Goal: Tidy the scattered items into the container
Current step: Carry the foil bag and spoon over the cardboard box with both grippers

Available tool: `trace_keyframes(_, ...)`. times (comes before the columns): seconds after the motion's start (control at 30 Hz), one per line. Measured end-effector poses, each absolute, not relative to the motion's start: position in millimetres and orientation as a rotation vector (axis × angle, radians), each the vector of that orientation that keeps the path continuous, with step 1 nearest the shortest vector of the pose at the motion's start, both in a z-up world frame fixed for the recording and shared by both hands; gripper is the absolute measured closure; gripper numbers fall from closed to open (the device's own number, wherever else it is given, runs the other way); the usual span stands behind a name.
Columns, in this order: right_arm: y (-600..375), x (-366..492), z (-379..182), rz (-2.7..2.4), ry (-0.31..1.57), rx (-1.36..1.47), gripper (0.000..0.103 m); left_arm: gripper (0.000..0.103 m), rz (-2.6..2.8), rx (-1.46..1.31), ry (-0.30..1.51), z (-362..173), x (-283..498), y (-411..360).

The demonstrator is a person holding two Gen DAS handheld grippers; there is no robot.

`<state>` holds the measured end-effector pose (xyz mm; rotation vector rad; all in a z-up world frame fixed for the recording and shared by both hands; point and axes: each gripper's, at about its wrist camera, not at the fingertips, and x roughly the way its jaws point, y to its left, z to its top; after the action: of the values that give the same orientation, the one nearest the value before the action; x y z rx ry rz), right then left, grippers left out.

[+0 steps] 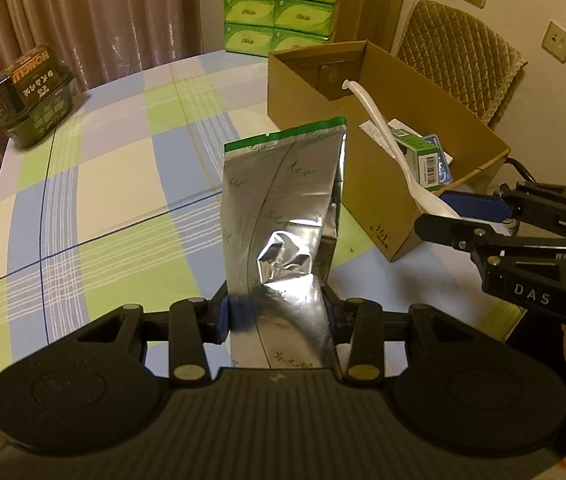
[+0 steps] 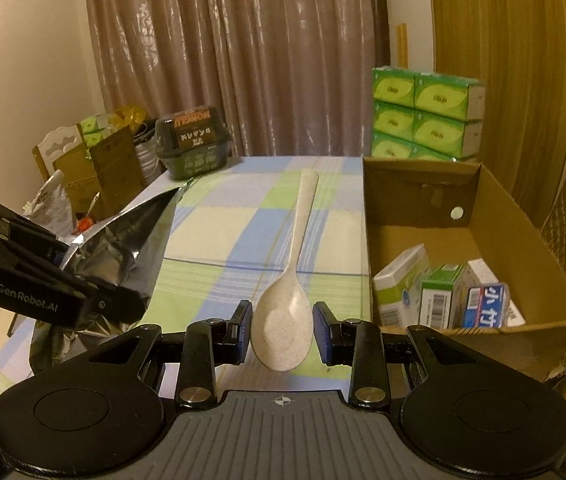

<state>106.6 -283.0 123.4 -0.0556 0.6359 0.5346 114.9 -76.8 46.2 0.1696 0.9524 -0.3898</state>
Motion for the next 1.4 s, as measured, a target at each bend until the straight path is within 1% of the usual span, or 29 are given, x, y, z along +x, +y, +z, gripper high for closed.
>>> trace_keyframes(0.4, -295.0, 101.7, 142.1, 0.480, 0.593, -0.076, 0.073, 0.066, -0.413, 0.155, 0.919, 52.7, 116.9, -81.7)
trace_keyframes(1.4, -353.9, 108.5, 160.2, 0.369, 0.565, -0.054, 0.073, 0.066, -0.496, 0.121, 0.882, 69.9, 136.5, -141.9)
